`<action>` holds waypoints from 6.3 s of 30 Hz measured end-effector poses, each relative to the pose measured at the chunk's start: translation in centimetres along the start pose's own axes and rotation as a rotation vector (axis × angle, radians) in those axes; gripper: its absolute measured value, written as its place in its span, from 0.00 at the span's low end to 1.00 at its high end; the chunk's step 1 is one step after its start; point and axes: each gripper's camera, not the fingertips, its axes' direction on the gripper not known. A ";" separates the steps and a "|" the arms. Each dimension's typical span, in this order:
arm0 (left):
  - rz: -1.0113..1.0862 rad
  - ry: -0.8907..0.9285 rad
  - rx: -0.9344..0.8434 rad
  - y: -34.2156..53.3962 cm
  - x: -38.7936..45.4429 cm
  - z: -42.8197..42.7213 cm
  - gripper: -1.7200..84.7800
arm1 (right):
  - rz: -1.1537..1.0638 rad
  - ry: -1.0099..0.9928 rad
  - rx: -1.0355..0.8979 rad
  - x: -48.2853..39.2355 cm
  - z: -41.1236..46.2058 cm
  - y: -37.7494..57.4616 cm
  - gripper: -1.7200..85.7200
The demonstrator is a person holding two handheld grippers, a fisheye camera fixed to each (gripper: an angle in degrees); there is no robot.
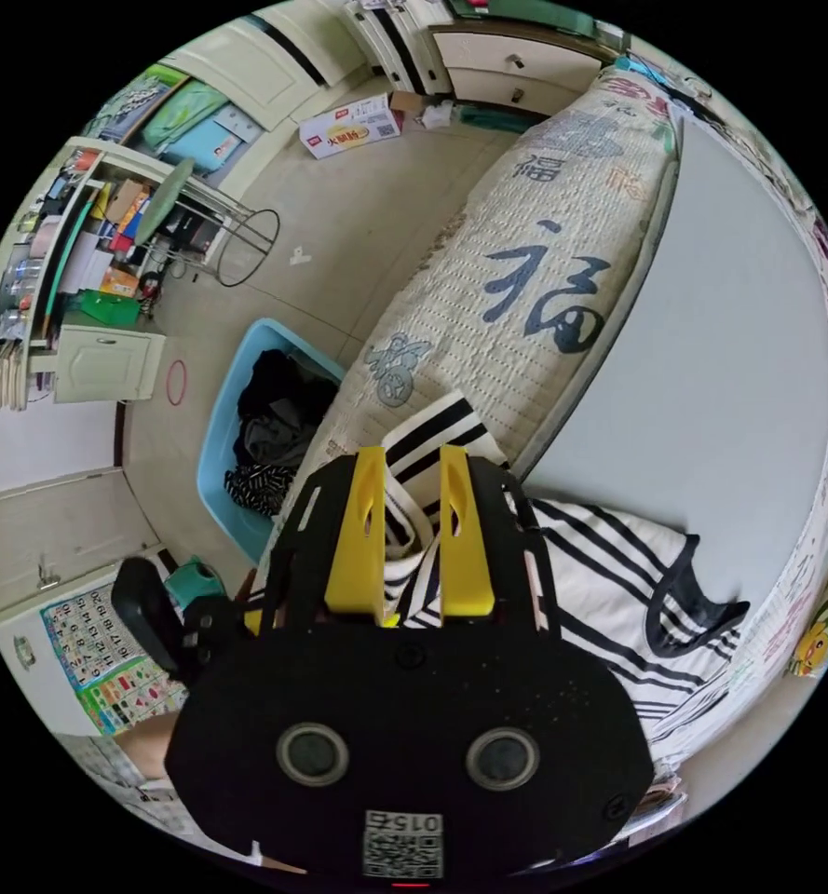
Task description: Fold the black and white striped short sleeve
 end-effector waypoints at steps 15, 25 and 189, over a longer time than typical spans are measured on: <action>-0.015 0.030 0.114 1.8 -4.8 9.2 0.04 | 0.086 -0.055 -0.128 -2.1 0.9 -10.0 0.09; -0.290 -0.009 0.311 12.9 -12.2 8.2 0.02 | -0.114 0.030 -0.114 -6.1 2.3 -12.0 0.09; -0.202 -0.526 -0.352 51.4 8.0 -32.7 0.02 | 0.373 -0.042 0.030 39.3 20.3 77.5 0.01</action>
